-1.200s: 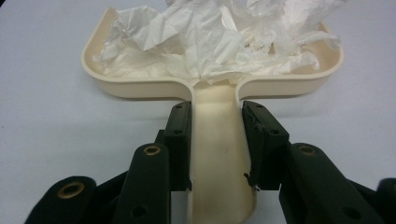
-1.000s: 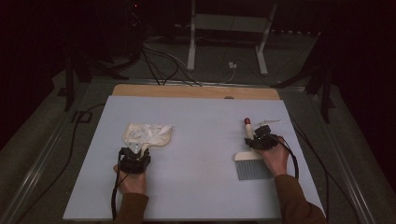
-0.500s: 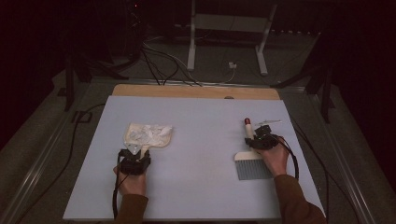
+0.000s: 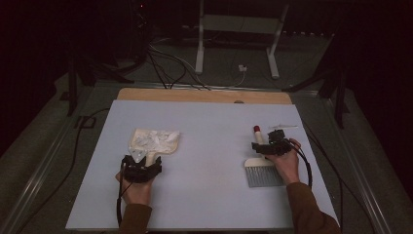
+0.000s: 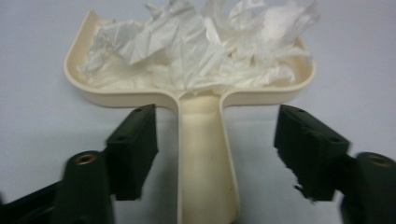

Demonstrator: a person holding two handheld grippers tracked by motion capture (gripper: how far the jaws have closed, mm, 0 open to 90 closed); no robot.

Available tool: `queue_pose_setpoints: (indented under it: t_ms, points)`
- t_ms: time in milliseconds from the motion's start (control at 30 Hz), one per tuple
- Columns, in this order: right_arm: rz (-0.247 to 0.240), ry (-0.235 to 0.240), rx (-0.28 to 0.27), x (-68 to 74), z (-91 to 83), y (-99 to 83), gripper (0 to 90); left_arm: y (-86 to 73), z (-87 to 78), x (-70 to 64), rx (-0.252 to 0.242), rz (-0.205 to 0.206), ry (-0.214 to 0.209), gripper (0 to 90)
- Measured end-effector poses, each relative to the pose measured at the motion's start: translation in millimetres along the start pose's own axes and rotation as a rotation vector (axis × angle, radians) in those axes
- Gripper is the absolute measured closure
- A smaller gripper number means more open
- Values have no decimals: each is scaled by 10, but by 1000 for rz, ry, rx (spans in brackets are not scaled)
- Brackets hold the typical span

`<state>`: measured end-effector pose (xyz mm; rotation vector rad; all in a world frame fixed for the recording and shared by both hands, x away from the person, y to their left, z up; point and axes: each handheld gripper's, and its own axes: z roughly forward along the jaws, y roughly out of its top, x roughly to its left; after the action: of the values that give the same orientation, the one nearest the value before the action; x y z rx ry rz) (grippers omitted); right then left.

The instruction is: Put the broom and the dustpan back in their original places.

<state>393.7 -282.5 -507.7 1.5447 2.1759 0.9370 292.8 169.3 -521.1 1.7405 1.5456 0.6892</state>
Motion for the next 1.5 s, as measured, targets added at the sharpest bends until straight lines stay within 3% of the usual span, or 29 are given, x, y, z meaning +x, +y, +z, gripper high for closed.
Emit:
queue_pose_setpoints:
  t_ms: [267, 367, 433, 633, 833, 1133, 1267, 1500]
  points:
    - [9, 72, -57, 18, -140, 38, 18, 167, -172, 77, -65, 12, -41, 139]
    - [-11, 77, -71, 41, -200, 46, 0, 243, -240, 132, -86, 8, -74, 77]
    - [-23, 81, -82, 53, -233, 47, 0, 296, -277, 156, -85, 29, -106, 10]
    - [-78, 92, -124, 127, -345, 26, 0, 369, -387, 224, -115, 76, -182, 4]
    - [-112, 110, -205, 208, -486, -29, 0, 367, -499, 316, -161, 100, -233, 4]
    - [-133, 137, -302, 294, -673, -197, 0, 297, -653, 424, -226, 132, -276, 4]
    - [-138, 133, -337, 310, -739, -286, 0, 277, -687, 448, -237, 133, -263, 3]
    - [-140, 121, -353, 341, -775, -402, 1, 266, -716, 441, -251, 143, -289, 3]
